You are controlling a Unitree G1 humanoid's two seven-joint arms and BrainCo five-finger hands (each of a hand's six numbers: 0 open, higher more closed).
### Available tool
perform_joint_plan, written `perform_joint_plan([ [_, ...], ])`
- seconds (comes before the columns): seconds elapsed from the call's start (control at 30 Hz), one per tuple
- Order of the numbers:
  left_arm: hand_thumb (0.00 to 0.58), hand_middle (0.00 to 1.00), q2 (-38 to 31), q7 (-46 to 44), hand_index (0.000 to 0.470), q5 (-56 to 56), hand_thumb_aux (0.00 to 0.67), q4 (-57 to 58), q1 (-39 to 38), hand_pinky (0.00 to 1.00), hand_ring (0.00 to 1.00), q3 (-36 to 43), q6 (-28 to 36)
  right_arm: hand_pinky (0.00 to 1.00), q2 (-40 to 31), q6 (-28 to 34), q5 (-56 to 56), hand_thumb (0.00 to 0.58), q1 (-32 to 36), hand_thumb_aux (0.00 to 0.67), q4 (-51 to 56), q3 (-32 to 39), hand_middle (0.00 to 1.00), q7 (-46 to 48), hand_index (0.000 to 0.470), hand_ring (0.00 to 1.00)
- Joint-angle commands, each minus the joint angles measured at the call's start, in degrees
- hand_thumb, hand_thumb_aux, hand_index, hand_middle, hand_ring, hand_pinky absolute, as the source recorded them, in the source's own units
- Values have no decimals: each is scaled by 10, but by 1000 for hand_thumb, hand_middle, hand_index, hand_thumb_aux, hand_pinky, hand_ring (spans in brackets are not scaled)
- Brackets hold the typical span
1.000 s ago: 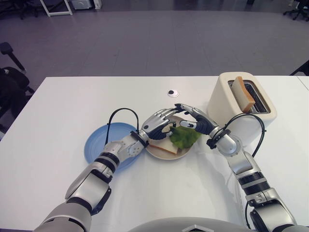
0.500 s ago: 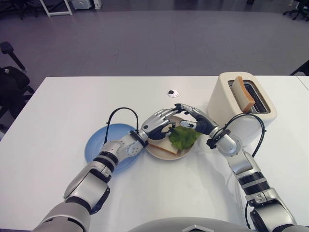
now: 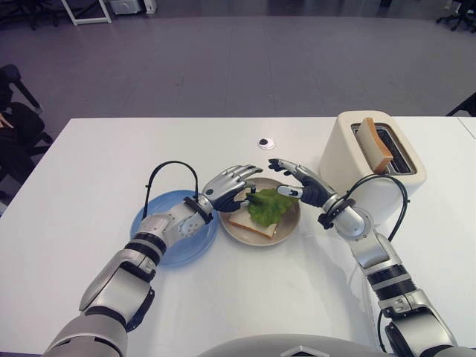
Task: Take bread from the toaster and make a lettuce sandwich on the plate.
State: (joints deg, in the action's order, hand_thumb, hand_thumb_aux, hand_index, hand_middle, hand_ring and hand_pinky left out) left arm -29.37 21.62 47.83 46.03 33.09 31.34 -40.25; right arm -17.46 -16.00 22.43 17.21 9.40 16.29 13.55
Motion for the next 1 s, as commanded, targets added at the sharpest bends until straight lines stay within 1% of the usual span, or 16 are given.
perform_joint_plan([
  [0.03, 564, 0, -15, -23, 393, 5, 560, -1, -15, 0, 0, 7, -3, 145, -4, 5, -5, 0, -5, 0, -5, -2, 145, 7, 0, 145],
  [0.3, 563, 0, -31, -30, 389, 1, 554, -22, -18, 0, 0, -7, 4, 145, -4, 4, -5, 0, -1, 0, -1, -3, 145, 8, 0, 145],
  [0.5, 575, 0, -37, -25, 426, -2, 607, -35, -21, 0, 0, -17, 7, 149, -3, 5, -5, 0, -3, 0, -2, -3, 149, 8, 0, 149],
  [0.8, 579, 0, -50, -30, 448, -6, 638, -46, -28, 0, 0, -33, 5, 149, -2, 4, -5, 0, -3, 0, 0, -2, 149, 8, 0, 149],
  [0.83, 578, 0, -53, -30, 444, -7, 633, -47, -28, 0, 0, -36, 6, 149, -2, 4, -5, 0, -3, 0, 0, -2, 149, 7, 0, 149],
  [0.87, 571, 0, -56, -29, 413, -9, 589, -48, -29, 0, 0, -40, 7, 149, -2, 3, -5, 0, -4, 0, -3, -4, 149, 5, 0, 149],
  [0.9, 532, 0, -61, -27, 335, -12, 478, -51, -29, 0, 0, -45, 8, 149, -2, 2, -6, 0, -4, 0, -9, -7, 149, 2, 0, 149],
  [0.93, 316, 0, -65, -25, 153, -17, 218, -53, -31, 0, 0, -51, 6, 149, -2, 2, -7, 0, -5, 0, -16, -11, 149, -2, 0, 149],
  [0.97, 116, 0, -70, -27, 50, -26, 71, -57, -33, 0, 0, -59, 2, 149, -1, 1, -8, 0, -6, 0, -28, -15, 149, -6, 0, 149],
  [1.0, 0, 0, -75, -28, 0, -41, 0, -62, -36, 0, 0, -69, -10, 153, 0, -1, -11, 0, -7, 0, -45, -22, 153, -12, 0, 153],
])
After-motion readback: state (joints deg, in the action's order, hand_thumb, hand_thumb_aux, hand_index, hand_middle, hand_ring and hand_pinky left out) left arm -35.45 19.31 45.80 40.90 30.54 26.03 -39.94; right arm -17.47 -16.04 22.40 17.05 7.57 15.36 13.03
